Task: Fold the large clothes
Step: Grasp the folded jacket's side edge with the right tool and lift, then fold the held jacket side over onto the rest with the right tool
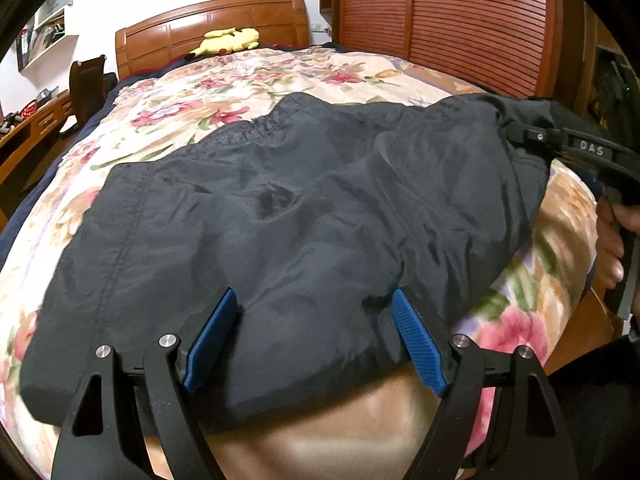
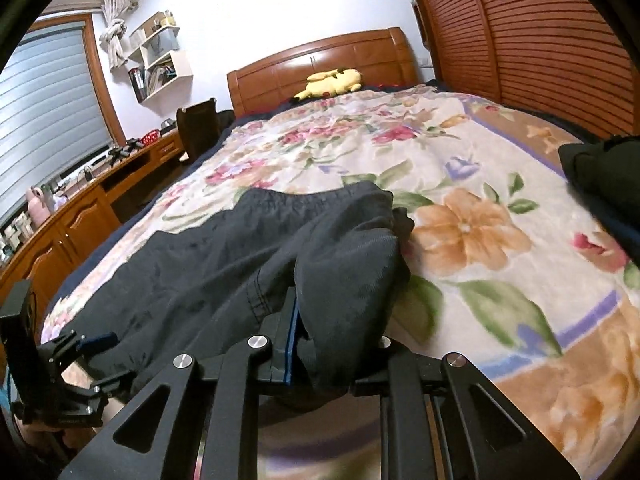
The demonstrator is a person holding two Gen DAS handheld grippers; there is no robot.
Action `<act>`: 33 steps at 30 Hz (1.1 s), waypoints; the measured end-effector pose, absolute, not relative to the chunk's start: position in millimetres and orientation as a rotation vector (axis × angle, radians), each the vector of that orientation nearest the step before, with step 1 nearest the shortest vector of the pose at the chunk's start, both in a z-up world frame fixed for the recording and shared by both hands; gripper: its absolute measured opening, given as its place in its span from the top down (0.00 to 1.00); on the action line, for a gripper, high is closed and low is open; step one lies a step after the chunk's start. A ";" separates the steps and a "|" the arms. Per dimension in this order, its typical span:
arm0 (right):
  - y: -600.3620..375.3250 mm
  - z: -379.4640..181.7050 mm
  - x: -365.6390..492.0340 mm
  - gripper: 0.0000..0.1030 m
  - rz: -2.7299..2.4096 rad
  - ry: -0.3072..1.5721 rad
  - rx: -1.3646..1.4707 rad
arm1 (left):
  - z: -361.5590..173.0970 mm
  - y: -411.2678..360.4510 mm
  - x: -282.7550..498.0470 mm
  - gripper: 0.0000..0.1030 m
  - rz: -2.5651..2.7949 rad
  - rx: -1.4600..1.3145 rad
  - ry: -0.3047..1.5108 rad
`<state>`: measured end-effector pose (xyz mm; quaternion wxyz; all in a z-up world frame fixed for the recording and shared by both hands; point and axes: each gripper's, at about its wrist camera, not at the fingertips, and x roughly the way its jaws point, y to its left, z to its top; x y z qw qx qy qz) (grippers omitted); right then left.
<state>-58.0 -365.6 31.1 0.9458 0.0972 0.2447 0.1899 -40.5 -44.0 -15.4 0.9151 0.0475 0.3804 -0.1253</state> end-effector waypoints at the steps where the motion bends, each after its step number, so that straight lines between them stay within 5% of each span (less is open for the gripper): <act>1: -363.5 31.0 -57.7 0.83 0.388 0.496 0.198 | -12.3 -40.2 -43.9 0.22 -0.254 0.094 0.774; 33: -156.6 94.8 -95.0 0.88 0.721 0.306 -0.196 | 15.3 134.0 -145.4 0.22 -0.054 -0.076 0.612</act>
